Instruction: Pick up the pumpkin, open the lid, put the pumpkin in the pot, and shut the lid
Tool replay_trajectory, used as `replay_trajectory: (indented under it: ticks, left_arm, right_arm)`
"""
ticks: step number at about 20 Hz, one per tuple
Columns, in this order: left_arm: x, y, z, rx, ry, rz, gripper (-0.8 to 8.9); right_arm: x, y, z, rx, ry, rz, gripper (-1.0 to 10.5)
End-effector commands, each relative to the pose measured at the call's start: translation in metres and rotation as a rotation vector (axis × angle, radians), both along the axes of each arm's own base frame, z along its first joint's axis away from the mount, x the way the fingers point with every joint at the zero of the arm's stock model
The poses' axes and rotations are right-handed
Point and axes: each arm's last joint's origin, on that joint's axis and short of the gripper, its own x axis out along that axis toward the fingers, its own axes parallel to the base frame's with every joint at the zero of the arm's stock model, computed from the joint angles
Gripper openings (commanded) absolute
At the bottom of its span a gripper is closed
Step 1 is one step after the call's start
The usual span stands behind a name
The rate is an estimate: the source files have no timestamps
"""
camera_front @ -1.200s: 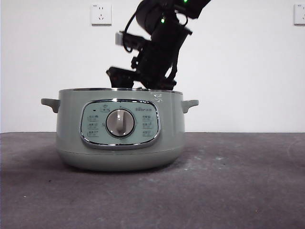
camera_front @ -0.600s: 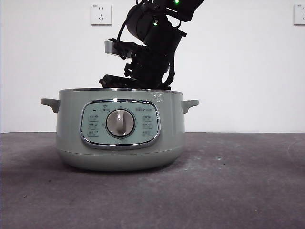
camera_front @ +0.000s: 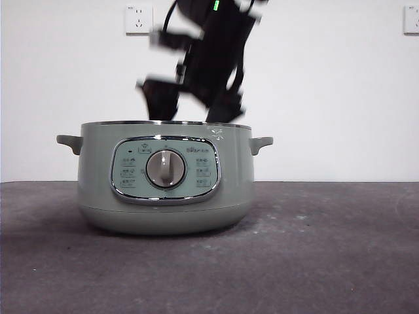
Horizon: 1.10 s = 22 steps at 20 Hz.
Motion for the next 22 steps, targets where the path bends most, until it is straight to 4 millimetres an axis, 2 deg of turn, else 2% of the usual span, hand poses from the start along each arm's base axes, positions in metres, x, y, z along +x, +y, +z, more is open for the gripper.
replay_trajectory:
  ticks: [1, 2, 4, 6, 8, 11, 13, 16, 22]
  left_arm:
    - [0.007, -0.004, 0.006, -0.037, -0.049, -0.031, -0.12]
    - [0.017, -0.009, 0.005, -0.041, -0.038, -0.050, -0.12]
    - [0.041, -0.019, 0.001, -0.029, -0.017, -0.053, -0.12]
    - [0.066, -0.030, -0.005, -0.033, 0.007, -0.087, -0.12]
    - [0.091, -0.042, -0.013, -0.034, 0.023, -0.102, -0.12]
    - [0.125, -0.059, -0.029, -0.035, 0.046, -0.131, -0.12]
    - [0.141, -0.068, -0.038, -0.031, 0.059, -0.142, -0.12]
    - [0.160, -0.079, -0.051, -0.025, 0.077, -0.149, -0.12]
    - [0.190, -0.099, -0.077, -0.016, 0.096, -0.166, -0.12]
  right_arm:
    - [-0.019, -0.024, 0.057, 0.074, -0.122, -0.088, 6.0]
    - [-0.034, -0.042, 0.089, 0.125, -0.166, -0.140, 6.0]
    - [-0.067, -0.080, 0.137, 0.214, -0.220, -0.194, 6.0]
    - [-0.099, -0.111, 0.167, 0.253, -0.259, -0.216, 6.0]
    - [-0.128, -0.133, 0.186, 0.277, -0.287, -0.220, 6.0]
    - [-0.161, -0.157, 0.203, 0.308, -0.319, -0.216, 6.0]
    - [-0.175, -0.167, 0.209, 0.323, -0.335, -0.215, 6.0]
    - [-0.189, -0.177, 0.215, 0.343, -0.357, -0.215, 6.0]
    - [-0.205, -0.188, 0.220, 0.360, -0.376, -0.215, 6.0]
